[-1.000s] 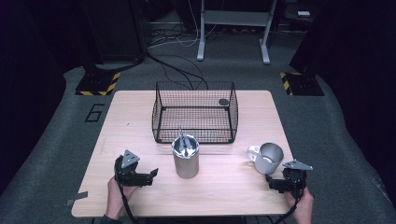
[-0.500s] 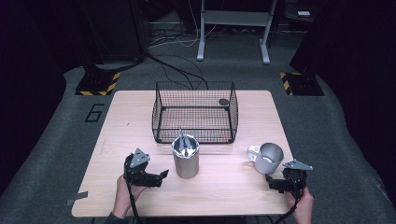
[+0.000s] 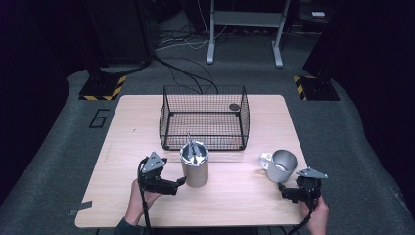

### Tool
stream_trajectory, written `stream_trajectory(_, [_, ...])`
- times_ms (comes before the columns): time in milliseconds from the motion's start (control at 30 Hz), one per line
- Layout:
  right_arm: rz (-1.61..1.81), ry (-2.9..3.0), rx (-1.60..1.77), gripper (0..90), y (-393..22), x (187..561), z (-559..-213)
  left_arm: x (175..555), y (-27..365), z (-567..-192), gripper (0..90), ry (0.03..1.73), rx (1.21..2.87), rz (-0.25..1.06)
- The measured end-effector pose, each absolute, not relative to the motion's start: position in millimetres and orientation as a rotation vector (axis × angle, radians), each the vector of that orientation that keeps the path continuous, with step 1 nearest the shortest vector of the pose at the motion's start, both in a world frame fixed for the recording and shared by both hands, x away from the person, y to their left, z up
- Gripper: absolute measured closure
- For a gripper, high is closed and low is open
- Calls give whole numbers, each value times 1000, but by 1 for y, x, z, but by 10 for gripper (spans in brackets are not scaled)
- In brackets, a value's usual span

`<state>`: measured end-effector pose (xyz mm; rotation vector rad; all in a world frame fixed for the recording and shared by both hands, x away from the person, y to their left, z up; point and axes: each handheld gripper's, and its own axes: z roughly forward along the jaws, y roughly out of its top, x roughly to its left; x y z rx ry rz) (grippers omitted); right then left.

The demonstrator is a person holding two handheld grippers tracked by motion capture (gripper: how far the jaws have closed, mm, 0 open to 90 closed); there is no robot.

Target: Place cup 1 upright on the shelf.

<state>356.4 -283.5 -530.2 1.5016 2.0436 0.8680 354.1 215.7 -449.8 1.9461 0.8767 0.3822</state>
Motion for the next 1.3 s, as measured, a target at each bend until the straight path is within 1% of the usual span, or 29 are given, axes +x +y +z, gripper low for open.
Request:
stream_trajectory(133, [868, 2044, 1502, 0, -283, 356, -530, 356, 209, -445, 0, 848, 1946, 397])
stream_trajectory(433, [867, 2044, 1502, 0, -283, 356, -530, 363, 196, -437, 0, 776, 1914, 380])
stream_trajectory(533, [868, 2044, 1502, 0, -283, 356, -530, 363, 192, -436, 0, 786, 1901, 361])
stream_trajectory(600, [868, 2044, 1502, 0, -283, 356, -530, 365, 192, -435, 0, 774, 1900, 380])
stream_trajectory(867, [867, 2044, 1502, 0, -283, 356, -530, 373, 183, -433, 0, 773, 1897, 356])
stream_trajectory(1100, [867, 2043, 1502, 0, -283, 356, -530, 380, 175, -434, 0, 763, 1883, 390])
stream_trajectory(1300, [868, 2044, 1502, 0, -283, 356, -530, 384, 167, -437, 0, 765, 1875, 388])
